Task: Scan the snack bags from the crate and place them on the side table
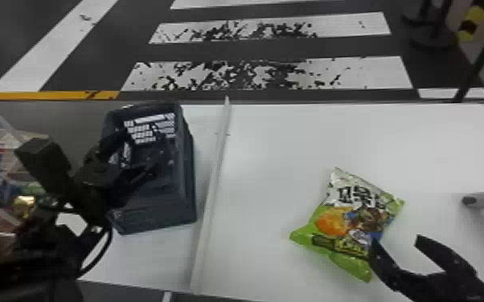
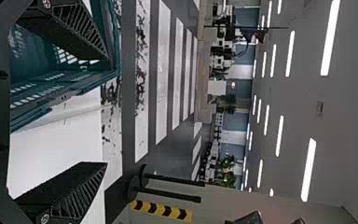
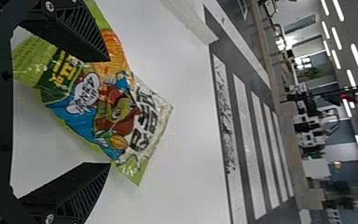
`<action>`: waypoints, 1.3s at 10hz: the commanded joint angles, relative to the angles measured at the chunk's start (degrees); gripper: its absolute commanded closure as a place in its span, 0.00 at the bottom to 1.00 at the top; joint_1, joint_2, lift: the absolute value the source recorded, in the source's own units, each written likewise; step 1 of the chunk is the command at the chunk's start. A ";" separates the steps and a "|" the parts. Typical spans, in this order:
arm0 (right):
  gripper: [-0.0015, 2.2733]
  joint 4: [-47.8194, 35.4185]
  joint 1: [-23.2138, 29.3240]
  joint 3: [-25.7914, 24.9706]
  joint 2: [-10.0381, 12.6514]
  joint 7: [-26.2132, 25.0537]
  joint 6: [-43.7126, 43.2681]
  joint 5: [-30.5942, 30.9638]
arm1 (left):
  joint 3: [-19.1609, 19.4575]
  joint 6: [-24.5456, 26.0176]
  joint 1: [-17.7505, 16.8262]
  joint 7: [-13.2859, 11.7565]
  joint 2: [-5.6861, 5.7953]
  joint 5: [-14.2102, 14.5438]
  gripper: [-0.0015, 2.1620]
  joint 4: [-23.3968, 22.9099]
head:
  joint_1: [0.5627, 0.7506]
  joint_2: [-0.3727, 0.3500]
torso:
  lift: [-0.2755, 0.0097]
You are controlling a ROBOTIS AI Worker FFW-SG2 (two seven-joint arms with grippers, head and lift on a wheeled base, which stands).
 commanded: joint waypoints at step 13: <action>0.59 8.61 -12.92 -4.13 0.58 10.64 26.18 -10.26 | 1.76 0.54 2.63 -1.29 -0.43 2.59 0.04 -0.27 | 0.70 0.91 | 0.64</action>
